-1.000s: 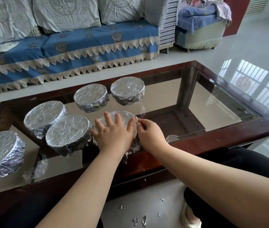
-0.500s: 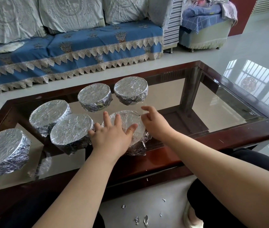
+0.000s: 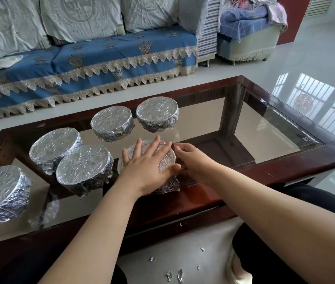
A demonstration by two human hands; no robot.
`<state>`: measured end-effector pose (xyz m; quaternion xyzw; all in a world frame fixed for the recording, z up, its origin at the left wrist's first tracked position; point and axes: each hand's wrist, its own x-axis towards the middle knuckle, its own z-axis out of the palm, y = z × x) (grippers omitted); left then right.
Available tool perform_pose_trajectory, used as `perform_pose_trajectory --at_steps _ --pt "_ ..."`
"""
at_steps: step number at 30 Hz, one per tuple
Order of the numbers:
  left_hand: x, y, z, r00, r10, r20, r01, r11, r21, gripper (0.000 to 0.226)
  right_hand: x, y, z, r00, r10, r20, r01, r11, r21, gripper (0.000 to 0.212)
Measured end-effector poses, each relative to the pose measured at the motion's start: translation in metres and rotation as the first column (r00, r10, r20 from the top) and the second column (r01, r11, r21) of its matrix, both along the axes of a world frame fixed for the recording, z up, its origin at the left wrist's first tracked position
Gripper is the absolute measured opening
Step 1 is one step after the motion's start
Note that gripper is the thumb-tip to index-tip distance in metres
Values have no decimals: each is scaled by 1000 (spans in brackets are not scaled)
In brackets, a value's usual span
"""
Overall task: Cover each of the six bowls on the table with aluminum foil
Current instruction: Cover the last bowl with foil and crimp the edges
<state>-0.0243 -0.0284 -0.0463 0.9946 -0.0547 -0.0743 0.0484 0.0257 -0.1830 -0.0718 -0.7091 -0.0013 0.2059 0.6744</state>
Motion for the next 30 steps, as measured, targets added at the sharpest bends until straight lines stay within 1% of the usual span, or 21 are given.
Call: perform_pose_trajectory --at_steps 1,2,3,5,7,9,12,15,17,19,23,30 --pt "0 0 0 1000 6 -2 -6 1000 1 94 -3 -1 0 996 24 -89 -17 997 78 24" --pt "0 0 -1 1000 12 -5 -12 1000 1 97 -5 -3 -1 989 44 -139 -25 990 135 26" --pt "0 0 -1 1000 16 -9 -16 1000 2 99 -5 -5 -4 986 49 -159 -20 984 177 28" --pt "0 -1 -1 1000 20 -13 -20 1000 3 103 -4 -8 -10 987 30 -160 15 962 273 30" --pt "0 -2 0 1000 25 -15 -25 1000 -3 103 -5 -10 -12 985 8 -170 60 918 391 28" --pt "0 -3 0 1000 26 -12 -26 1000 -11 102 -7 -11 -13 988 13 -157 62 884 464 21" --pt "1 -2 -1 1000 25 -5 -25 999 -21 95 -7 -9 -21 997 -15 -78 47 904 425 11" --pt "0 -1 -2 1000 26 3 -26 1000 -12 83 -9 -4 -26 994 -104 -29 108 931 347 8" --pt "0 -2 -2 1000 28 11 -28 999 -19 74 -12 -1 -27 990 -143 -13 139 932 334 8" --pt "0 -2 -2 999 30 20 -30 999 -29 69 -14 2 -29 984 -177 -24 174 925 338 9" --pt "0 -2 -4 999 36 23 -35 999 -30 65 -16 10 -34 966 -245 -80 258 898 356 12" --pt "1 -3 -5 999 48 21 -47 999 -15 63 -15 21 -32 935 -326 -137 353 883 308 16"
